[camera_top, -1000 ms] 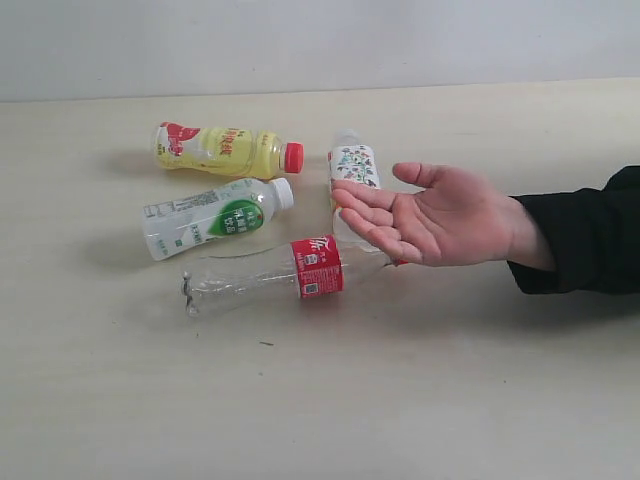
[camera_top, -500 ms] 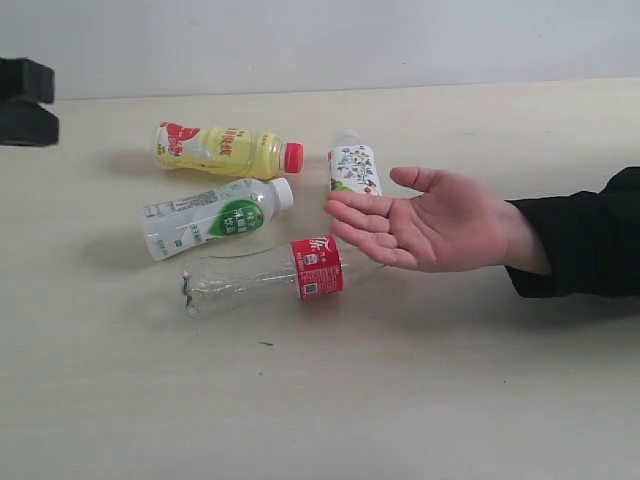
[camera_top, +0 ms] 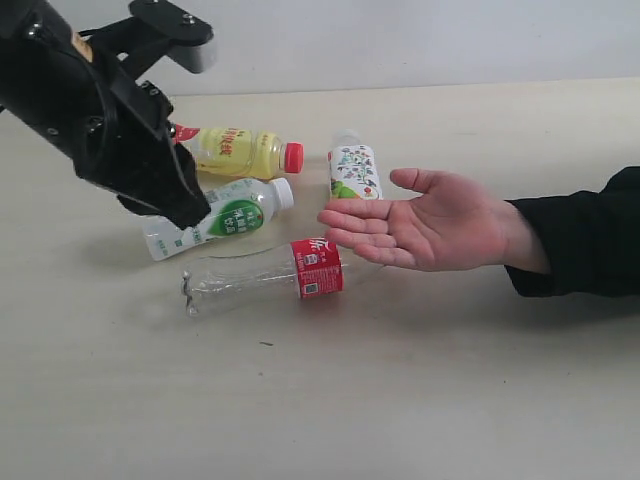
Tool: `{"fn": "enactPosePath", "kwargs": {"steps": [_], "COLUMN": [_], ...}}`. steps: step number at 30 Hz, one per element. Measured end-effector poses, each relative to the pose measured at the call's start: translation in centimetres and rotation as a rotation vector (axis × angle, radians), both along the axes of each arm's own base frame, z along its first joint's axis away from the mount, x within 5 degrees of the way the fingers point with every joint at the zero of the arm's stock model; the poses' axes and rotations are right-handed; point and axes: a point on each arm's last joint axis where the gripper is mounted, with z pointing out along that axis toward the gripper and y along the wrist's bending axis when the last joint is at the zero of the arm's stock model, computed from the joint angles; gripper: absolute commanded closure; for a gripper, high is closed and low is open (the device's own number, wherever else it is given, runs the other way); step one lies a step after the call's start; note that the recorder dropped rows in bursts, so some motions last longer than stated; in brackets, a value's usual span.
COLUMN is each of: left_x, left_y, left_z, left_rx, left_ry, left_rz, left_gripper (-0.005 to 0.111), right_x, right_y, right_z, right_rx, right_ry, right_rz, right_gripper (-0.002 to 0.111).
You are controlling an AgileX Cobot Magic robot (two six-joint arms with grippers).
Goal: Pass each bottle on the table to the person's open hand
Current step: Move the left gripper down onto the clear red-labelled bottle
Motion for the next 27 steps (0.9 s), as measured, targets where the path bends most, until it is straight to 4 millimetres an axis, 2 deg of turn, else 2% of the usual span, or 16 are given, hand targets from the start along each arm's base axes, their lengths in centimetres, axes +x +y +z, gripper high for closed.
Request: {"fn": "enactPosePath", "kwargs": {"steps": [3, 5, 9, 13, 19, 27], "left_x": [0.5, 0.8, 1.3, 1.7, 2.6, 3.5], "left_y": [-1.3, -2.2, -3.6, -4.5, -4.5, -5.1], "left_z": [-0.3, -0.7, -1.9, -4.1, -6.9, -9.0], "left_rx": [0.020, 0.033, 0.066, 0.125, 0.227, 0.238], "left_ry": [0.000, 0.008, 0.015, 0.043, 0.062, 0.034], "left_rz": [-0.031, -0.052, -0.132, -0.200, -0.247, -0.261], "left_gripper": [0.041, 0.037, 0.036, 0.036, 0.036, 0.036], "right_x": [0.0, 0.0, 0.0, 0.0, 0.0, 0.0], "right_y": [0.0, 0.0, 0.0, 0.0, 0.0, 0.0], "right_z": [0.0, 0.0, 0.0, 0.0, 0.0, 0.0], "right_rx": [0.000, 0.000, 0.000, 0.000, 0.000, 0.000], "right_ry": [0.000, 0.000, 0.000, 0.000, 0.000, 0.000], "right_rz": [0.000, 0.000, 0.000, 0.000, 0.000, 0.000], "right_gripper": [0.108, 0.108, 0.108, 0.108, 0.108, 0.108]}}
